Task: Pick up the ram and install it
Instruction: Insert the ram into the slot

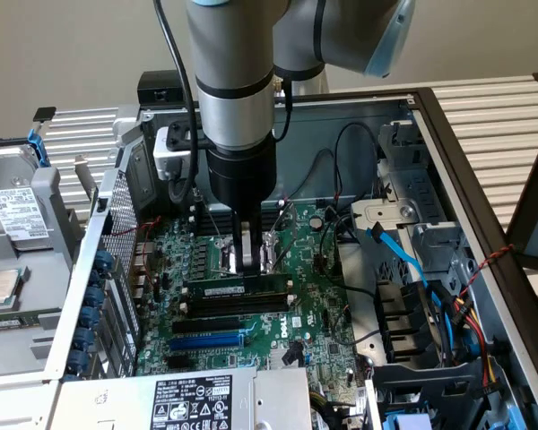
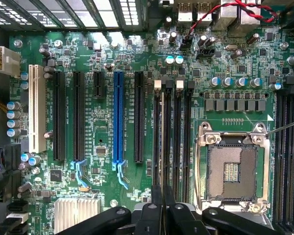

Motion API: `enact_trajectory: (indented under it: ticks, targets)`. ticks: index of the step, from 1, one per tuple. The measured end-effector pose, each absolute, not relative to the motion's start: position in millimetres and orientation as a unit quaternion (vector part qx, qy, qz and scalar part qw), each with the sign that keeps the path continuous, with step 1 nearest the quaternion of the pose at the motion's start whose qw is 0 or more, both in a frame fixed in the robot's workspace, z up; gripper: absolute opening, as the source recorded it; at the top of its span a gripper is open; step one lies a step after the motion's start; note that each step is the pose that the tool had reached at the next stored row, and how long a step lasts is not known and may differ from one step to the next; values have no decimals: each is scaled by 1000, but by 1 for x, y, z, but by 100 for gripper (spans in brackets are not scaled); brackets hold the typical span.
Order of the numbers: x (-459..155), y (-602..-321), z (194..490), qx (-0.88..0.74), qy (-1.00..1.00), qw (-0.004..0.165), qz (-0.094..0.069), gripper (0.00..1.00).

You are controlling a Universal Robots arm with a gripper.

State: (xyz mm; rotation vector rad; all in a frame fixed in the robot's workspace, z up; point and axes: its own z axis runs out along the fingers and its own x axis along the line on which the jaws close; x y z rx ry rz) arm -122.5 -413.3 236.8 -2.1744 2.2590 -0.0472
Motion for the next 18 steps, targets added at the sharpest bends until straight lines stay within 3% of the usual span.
enact_trajectory:
  ticks: [18]
  targets:
    - [-125, -415, 231, -694, 720, 3, -15, 13]
